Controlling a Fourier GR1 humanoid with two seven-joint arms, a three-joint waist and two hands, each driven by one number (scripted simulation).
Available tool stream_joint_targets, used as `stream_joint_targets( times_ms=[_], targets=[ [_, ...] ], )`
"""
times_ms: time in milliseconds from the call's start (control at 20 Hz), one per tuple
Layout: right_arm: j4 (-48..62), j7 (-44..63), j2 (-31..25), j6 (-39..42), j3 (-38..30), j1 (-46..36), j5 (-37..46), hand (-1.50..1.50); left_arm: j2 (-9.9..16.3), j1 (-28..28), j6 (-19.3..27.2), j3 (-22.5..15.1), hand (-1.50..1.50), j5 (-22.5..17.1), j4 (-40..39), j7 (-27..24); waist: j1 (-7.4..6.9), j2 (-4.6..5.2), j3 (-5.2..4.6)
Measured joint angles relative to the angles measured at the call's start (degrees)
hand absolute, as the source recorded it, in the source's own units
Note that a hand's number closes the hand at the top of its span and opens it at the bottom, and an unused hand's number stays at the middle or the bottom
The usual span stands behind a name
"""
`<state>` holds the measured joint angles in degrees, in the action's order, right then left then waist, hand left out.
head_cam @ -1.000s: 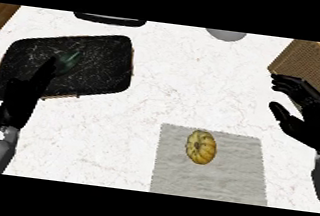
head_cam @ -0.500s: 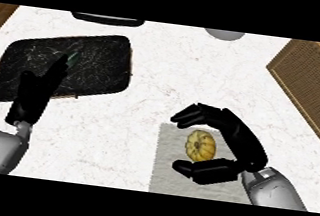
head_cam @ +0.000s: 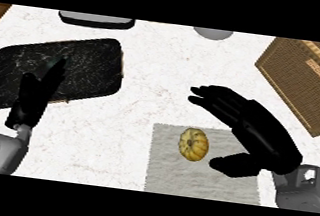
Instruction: Pick the squash from the placemat and place it in the basket
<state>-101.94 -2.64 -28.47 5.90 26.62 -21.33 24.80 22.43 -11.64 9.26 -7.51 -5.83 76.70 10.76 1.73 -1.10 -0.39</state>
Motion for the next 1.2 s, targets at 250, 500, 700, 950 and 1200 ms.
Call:
stream_joint_targets(
  times_ms=[250, 500, 700, 950, 1200],
  targets=[
    [-5.9, 11.9, -8.5, 15.9, 2.1, -4.4, -0.4, -1.50, 0.1, 0.1, 0.0, 0.0, 0.00, 0.2, 0.4, 0.4, -0.13, -0.01, -0.03],
    [-13.6, 24.8, -10.4, 30.0, 1.7, -6.1, -9.3, -1.50, -1.0, 0.1, 0.2, 0.1, 0.00, 0.7, -0.2, -0.6, -0.50, 0.43, 0.11],
    [-17.0, 36.9, -8.1, 37.4, -0.5, -9.1, -18.2, -1.50, -0.9, -0.7, -0.6, 0.5, 0.00, 1.0, 0.3, 0.5, -1.12, 0.68, 0.22],
    [-20.8, 43.3, -4.9, 38.8, -2.9, -6.9, -20.1, -1.50, -2.0, -1.0, -1.8, 1.5, 0.00, 2.1, -0.2, 0.2, -1.45, 0.91, 0.32],
    [-20.7, 41.7, -1.6, 38.9, -4.2, -5.5, -13.7, -1.50, -2.9, -0.9, -2.7, 2.4, 0.00, 3.2, 0.7, 0.8, -1.74, 1.02, 0.38]
  ],
)
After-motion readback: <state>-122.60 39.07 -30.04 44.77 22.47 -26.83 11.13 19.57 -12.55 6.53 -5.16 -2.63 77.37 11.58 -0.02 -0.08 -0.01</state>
